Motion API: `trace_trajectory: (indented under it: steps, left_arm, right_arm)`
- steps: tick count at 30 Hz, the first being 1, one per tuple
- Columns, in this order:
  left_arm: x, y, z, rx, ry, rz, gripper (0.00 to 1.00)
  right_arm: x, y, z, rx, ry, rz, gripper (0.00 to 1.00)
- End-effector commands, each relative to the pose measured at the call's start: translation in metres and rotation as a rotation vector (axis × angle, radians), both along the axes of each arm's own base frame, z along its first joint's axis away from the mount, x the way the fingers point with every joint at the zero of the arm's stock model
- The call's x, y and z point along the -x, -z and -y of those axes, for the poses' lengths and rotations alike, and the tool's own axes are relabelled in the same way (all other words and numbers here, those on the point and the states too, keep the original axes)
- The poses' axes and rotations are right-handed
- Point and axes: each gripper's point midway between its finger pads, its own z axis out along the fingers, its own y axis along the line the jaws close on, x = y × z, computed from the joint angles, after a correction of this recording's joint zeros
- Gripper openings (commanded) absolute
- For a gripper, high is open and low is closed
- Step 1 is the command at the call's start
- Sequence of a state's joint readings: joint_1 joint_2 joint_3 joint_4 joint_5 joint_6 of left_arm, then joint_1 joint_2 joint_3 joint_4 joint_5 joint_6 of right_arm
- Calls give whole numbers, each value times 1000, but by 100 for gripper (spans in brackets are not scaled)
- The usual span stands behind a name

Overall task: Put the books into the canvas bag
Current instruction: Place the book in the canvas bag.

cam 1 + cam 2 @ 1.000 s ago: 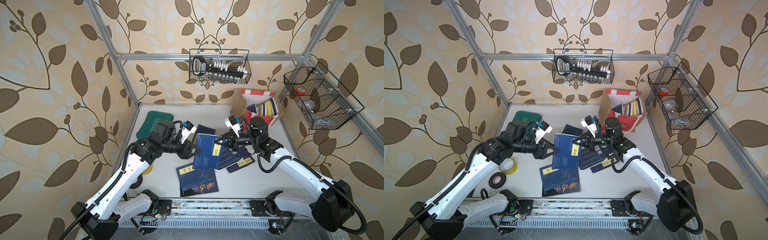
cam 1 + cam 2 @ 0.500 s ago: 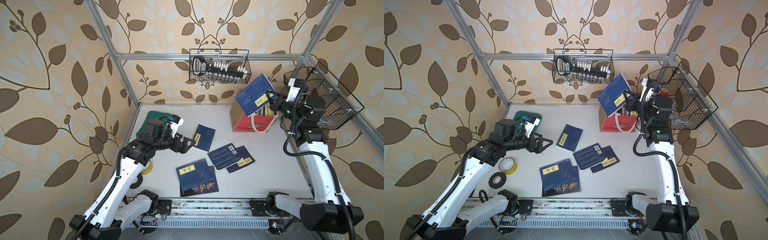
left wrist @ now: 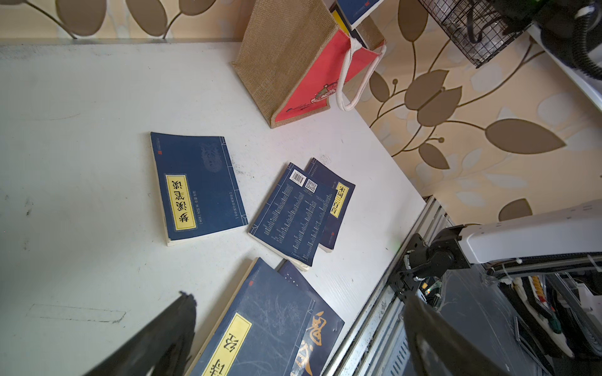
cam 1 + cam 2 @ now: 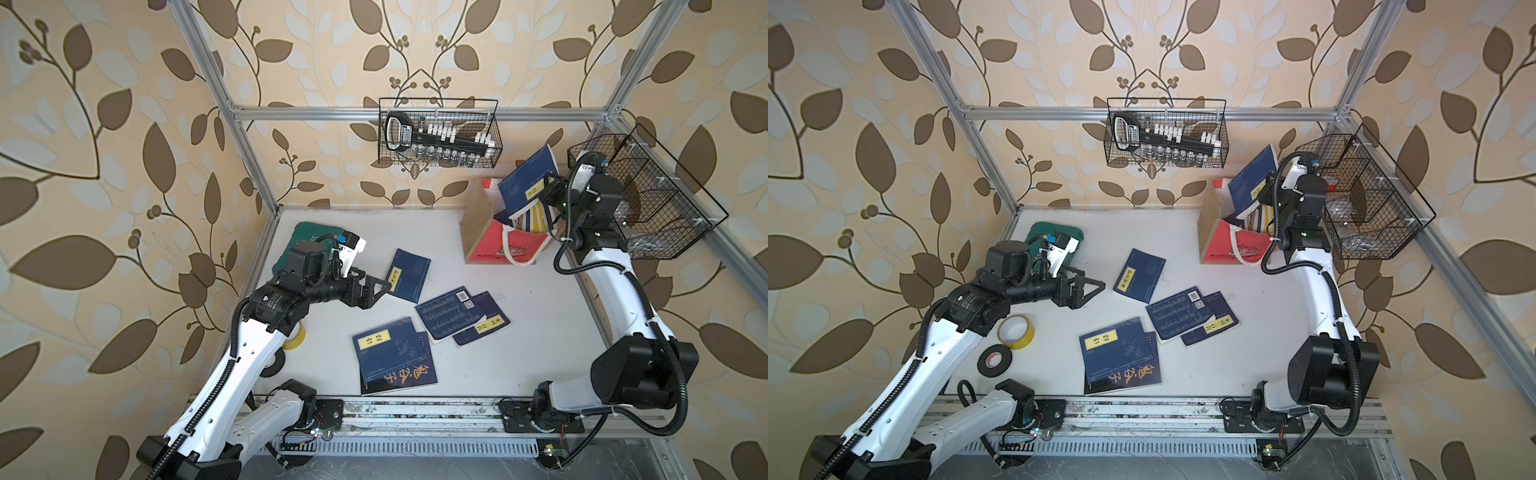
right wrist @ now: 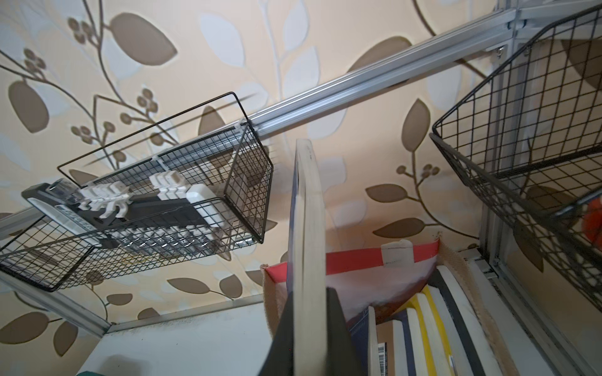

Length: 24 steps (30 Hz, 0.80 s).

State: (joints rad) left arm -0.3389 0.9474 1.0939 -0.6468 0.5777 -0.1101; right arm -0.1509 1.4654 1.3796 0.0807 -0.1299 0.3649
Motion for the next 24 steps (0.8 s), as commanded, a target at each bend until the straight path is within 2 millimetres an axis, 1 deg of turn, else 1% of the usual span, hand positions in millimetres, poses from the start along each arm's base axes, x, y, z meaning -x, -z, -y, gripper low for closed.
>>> trace_trajectory:
  steps: [1,3,6,9,12,17,20,22,24]
  left_arm:
    - [2,-11,2,37,19,35,99]
    - [2,-10,2,38,21,30,99]
    - [2,-11,1,40,16,37,99]
    - [1,-11,1,45,18,34,99]
    - [1,-10,3,47,23,27,99]
    - [1,-10,2,47,20,30,99]
    - [1,-11,2,49,20,27,99]
    - [0,-10,2,50,21,24,99]
    - [0,-10,2,50,21,23,99]
  right_arm:
    - [-6,-16,6,46,67,101,0]
    - [-10,-1,2,65,98,72,0]
    - [-10,23,-5,92,163,42,0]
    - [-9,44,-4,111,238,19,0]
    - [-13,66,2,104,290,-24,0]
    - [-17,92,7,96,317,-72,0]
    - [-23,110,6,94,313,-113,0]
    - [-24,122,7,91,316,-139,2]
    - [-23,130,7,89,318,-148,4]
